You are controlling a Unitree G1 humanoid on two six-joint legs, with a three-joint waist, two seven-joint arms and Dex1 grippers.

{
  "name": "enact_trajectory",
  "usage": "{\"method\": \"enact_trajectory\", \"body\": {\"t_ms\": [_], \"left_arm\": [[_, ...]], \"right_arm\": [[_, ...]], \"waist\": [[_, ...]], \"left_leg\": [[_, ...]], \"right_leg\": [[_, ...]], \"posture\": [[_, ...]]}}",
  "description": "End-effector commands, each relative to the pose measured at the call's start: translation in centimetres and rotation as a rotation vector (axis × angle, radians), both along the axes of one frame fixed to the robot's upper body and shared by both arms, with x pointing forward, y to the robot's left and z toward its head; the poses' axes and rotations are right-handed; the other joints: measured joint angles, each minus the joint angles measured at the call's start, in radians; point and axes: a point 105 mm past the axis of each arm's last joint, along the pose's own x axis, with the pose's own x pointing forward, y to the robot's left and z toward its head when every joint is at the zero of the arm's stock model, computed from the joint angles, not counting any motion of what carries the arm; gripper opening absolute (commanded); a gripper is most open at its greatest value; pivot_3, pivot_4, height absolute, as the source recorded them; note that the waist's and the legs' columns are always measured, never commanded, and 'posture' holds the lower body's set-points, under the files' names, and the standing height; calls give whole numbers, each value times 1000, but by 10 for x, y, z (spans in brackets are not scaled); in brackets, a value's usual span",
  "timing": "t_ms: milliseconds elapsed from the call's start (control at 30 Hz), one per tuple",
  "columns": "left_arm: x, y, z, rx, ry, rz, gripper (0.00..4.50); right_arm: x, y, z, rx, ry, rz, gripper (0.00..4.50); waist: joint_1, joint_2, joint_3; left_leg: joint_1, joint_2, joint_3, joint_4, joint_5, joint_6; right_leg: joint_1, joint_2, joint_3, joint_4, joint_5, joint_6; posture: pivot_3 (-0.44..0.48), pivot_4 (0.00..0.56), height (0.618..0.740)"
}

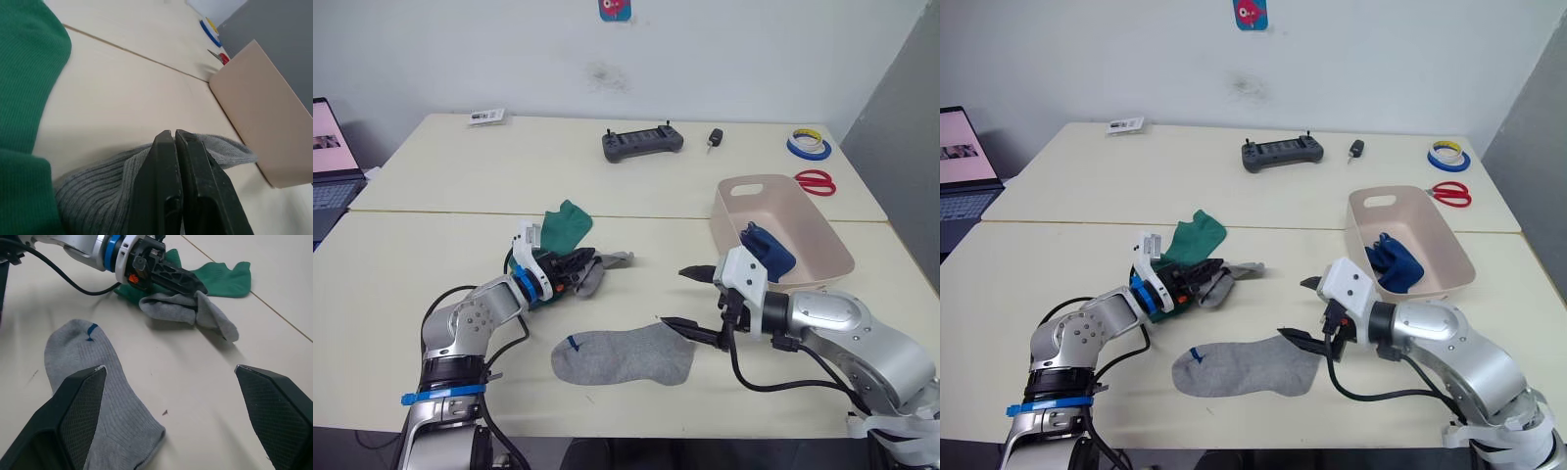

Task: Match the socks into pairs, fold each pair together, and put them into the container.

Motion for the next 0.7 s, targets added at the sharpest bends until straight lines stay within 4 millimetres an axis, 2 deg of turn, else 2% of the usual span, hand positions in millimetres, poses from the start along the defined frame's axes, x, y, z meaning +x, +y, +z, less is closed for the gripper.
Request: {"method": "enact_trajectory", "body": {"t_ms": [33, 100, 333, 400, 467, 567, 700], "left_arm": [[-5, -6, 24, -23, -93, -48, 447], [-7, -8, 28, -11, -122, -52, 939], [-15, -11, 39, 9, -176, -90, 3201], [-21, -5, 49, 76, -240, -121, 3821], [-28, 1, 52, 221, -326, -167, 4457], [-36, 2, 45, 458, -455, -267, 4484], [-50, -14, 22, 793, -662, -511, 4484]], "right_arm": [[0, 6, 9, 8, -60, 15, 4500], [0, 8, 8, 6, -62, 21, 4500], [0, 12, 7, 3, -68, 29, 4500], [0, 12, 7, 4, -70, 26, 4500], [0, 12, 8, 4, -74, 20, 4500], [1, 12, 8, 5, -75, 16, 4500], [2, 13, 9, 7, -76, 18, 4500]], "waist": [[0, 0, 0], [0, 0, 0], [0, 0, 0], [-2, 0, 0], [-5, 0, 0], [-2, 1, 0], [4, 1, 1]], "left_leg": [[0, 0, 0, 0, 0, 0], [0, 0, 0, 0, 1, -2], [0, 0, 0, 0, 1, -2], [0, 0, 0, 0, 1, -2], [0, 0, 0, -1, 1, -2], [2, 0, 1, -3, 1, -2], [1, -1, 2, -4, 1, -3]], "right_leg": [[0, 0, 0, 0, 0, 0], [0, 0, 0, 0, 0, 0], [0, 0, 0, 0, 0, 0], [0, 0, 0, 0, 0, 0], [0, 1, 0, 0, 0, 0], [0, 1, 1, 0, 0, 0], [0, 0, 1, -2, 0, 0]], "posture": [[0, 150, 740], [0, 150, 740], [0, 150, 740], [0, 150, 740], [0, 150, 740], [0, 150, 740], [0, 150, 740]]}}
